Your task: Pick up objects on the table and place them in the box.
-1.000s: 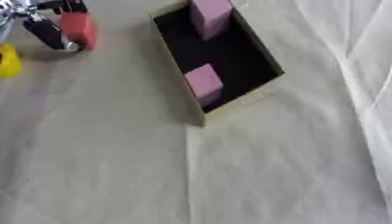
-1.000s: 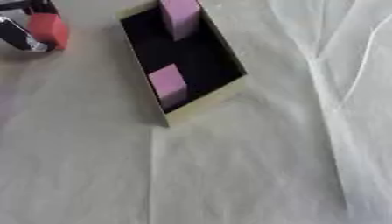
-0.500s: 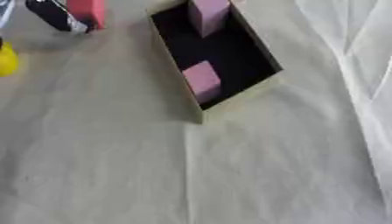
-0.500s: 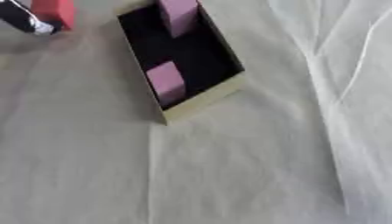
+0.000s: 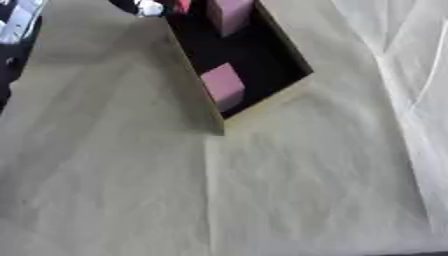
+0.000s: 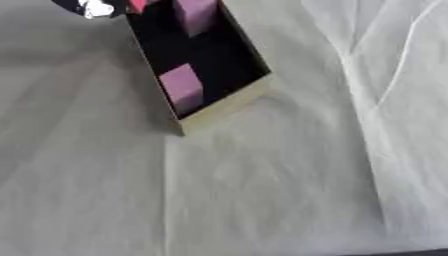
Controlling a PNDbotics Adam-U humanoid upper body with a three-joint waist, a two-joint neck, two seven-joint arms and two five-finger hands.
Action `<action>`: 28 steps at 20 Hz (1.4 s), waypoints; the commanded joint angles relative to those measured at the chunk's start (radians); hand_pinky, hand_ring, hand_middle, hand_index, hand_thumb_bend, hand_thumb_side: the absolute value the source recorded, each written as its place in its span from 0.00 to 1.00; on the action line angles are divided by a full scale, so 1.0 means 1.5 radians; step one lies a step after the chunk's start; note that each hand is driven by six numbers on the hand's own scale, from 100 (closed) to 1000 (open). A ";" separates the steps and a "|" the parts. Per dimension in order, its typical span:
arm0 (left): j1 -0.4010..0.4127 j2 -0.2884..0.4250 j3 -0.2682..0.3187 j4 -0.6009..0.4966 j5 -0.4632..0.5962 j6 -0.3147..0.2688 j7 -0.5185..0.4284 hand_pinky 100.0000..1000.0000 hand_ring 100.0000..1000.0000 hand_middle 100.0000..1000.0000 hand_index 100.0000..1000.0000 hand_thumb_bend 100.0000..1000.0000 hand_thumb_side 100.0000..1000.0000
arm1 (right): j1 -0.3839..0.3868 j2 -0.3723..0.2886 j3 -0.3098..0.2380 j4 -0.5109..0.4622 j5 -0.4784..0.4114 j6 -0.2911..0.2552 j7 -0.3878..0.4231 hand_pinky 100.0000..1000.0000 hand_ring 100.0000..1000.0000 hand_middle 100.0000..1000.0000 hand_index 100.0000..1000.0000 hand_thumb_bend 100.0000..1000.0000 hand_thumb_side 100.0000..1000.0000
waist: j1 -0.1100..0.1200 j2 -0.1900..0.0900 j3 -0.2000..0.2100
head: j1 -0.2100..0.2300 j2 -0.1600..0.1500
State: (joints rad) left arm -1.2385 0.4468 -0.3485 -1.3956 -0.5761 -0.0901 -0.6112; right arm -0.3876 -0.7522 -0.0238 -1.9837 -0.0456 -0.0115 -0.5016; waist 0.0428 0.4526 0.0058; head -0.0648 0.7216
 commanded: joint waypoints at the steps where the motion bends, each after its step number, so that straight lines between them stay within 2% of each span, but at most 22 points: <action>1: -0.021 0.001 0.002 -0.023 0.015 0.014 0.001 0.65 0.59 0.47 0.59 0.05 0.00 | -0.009 -0.018 -0.003 -0.011 -0.005 0.003 0.001 0.86 0.71 0.74 0.83 0.00 0.78 | 0.008 -0.033 0.000 | -0.002 0.003; 11: -0.010 -0.018 -0.016 -0.009 0.042 0.022 -0.014 0.64 0.58 0.47 0.59 0.06 0.00 | -0.012 -0.018 -0.001 -0.011 -0.016 0.006 0.005 0.86 0.71 0.74 0.83 0.00 0.78 | 0.013 -0.048 0.000 | -0.004 0.005; 19: 0.003 -0.039 -0.041 0.022 0.072 0.014 -0.033 0.64 0.58 0.48 0.60 0.08 0.07 | -0.020 -0.015 0.002 -0.011 -0.024 0.010 0.009 0.86 0.71 0.74 0.83 0.00 0.78 | 0.016 -0.052 -0.005 | -0.008 0.006; 25: 0.014 -0.045 -0.052 0.041 0.071 0.009 -0.041 0.66 0.62 0.52 0.64 0.18 0.18 | -0.023 -0.013 0.005 -0.011 -0.028 0.011 0.011 0.86 0.71 0.74 0.83 0.00 0.78 | 0.016 -0.053 -0.003 | -0.013 0.009; 28: 0.018 -0.048 -0.053 0.059 0.034 0.002 -0.034 0.72 0.70 0.64 0.76 0.30 0.24 | -0.024 -0.012 0.007 -0.011 -0.029 0.011 0.015 0.86 0.71 0.74 0.83 0.00 0.78 | 0.016 -0.053 -0.002 | -0.013 0.009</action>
State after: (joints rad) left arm -1.1971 0.3687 -0.4319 -1.3073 -0.5068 -0.0817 -0.6656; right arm -0.4129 -0.7520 -0.0080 -1.9837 -0.0814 0.0073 -0.4840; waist 0.0593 0.4184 0.0019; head -0.0817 0.7315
